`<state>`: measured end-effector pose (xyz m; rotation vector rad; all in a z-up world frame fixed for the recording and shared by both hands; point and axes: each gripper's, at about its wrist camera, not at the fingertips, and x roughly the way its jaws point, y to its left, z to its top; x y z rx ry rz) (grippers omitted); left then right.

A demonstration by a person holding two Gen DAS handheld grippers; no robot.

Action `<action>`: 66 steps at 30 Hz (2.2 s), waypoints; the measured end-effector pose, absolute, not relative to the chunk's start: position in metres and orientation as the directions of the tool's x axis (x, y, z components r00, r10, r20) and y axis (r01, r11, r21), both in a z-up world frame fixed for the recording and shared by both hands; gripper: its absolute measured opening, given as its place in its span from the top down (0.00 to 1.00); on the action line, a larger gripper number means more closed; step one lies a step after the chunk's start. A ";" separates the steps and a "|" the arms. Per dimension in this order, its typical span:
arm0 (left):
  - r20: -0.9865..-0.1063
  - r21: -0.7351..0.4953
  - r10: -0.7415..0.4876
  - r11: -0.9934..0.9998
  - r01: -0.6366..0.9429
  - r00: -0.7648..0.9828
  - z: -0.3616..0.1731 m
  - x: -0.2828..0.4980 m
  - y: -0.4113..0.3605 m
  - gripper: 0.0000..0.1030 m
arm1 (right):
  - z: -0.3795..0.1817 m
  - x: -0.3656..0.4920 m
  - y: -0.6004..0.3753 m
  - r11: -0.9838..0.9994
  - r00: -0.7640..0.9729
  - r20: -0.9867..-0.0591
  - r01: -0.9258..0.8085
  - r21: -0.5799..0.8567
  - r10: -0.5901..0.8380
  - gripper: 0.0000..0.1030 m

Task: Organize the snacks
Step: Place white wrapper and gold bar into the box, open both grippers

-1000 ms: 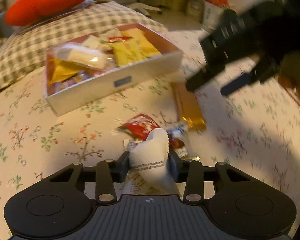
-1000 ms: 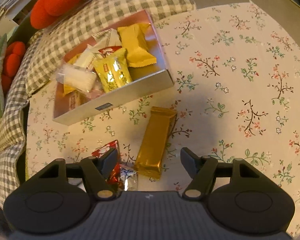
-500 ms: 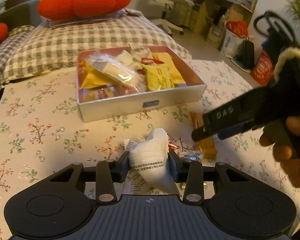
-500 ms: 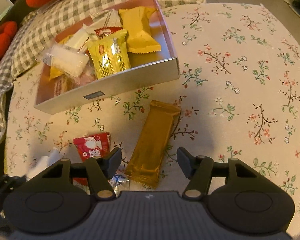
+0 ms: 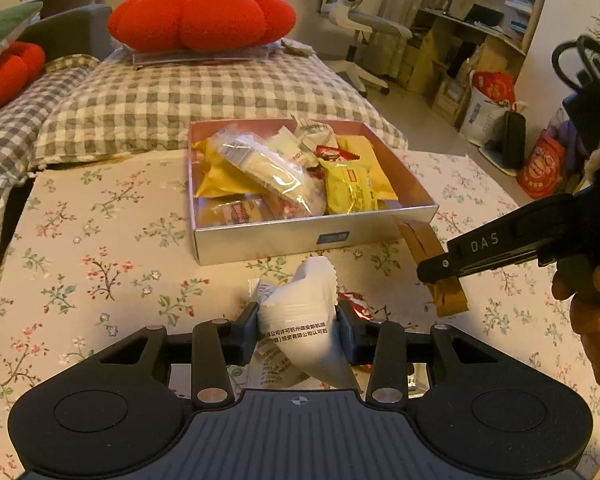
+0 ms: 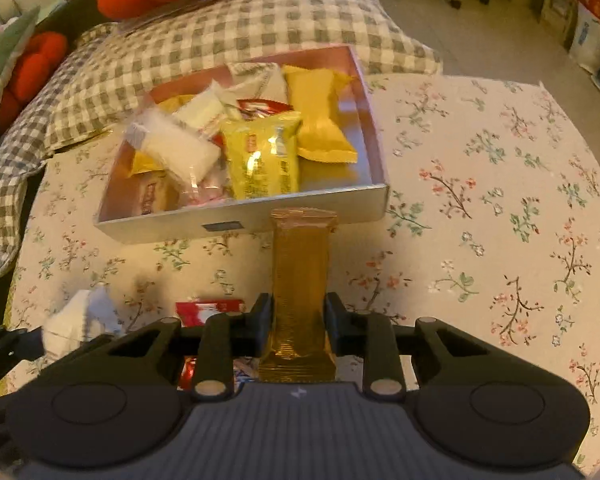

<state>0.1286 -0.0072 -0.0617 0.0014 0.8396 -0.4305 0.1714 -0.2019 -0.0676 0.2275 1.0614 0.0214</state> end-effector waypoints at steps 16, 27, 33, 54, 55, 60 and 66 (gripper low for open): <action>-0.690 -0.199 -0.362 0.927 0.317 0.627 -0.048 0.156 -0.004 0.63 | -0.059 0.181 -0.220 0.917 0.512 -0.824 0.156 0.367 0.242 0.75; -0.649 -0.250 -0.384 0.923 0.293 0.656 -0.045 0.206 -0.015 0.63 | -0.069 0.215 -0.209 0.751 0.500 -0.693 0.120 0.650 0.520 0.75; -0.649 -0.274 -0.373 0.928 0.254 0.664 -0.053 0.236 -0.012 0.63 | -0.069 0.240 -0.209 0.719 0.539 -0.651 0.115 0.685 0.534 0.75; -0.672 -0.094 -0.290 0.946 0.310 0.681 -0.083 0.256 -0.033 0.60 | -0.088 0.273 -0.192 0.835 0.613 -0.684 0.070 0.546 0.396 0.71; -0.672 -0.074 -0.282 0.945 0.317 0.684 -0.081 0.254 -0.035 0.59 | -0.085 0.273 -0.193 0.836 0.619 -0.682 0.073 0.544 0.390 0.69; -0.643 -0.066 -0.296 0.941 0.333 0.707 -0.064 0.245 -0.036 0.51 | -0.065 0.266 -0.199 0.844 0.643 -0.667 0.058 0.533 0.377 0.50; -0.619 -0.161 -0.276 0.961 0.224 0.735 -0.042 0.236 -0.008 0.50 | -0.057 0.259 -0.209 0.846 0.643 -0.675 0.077 0.528 0.363 0.50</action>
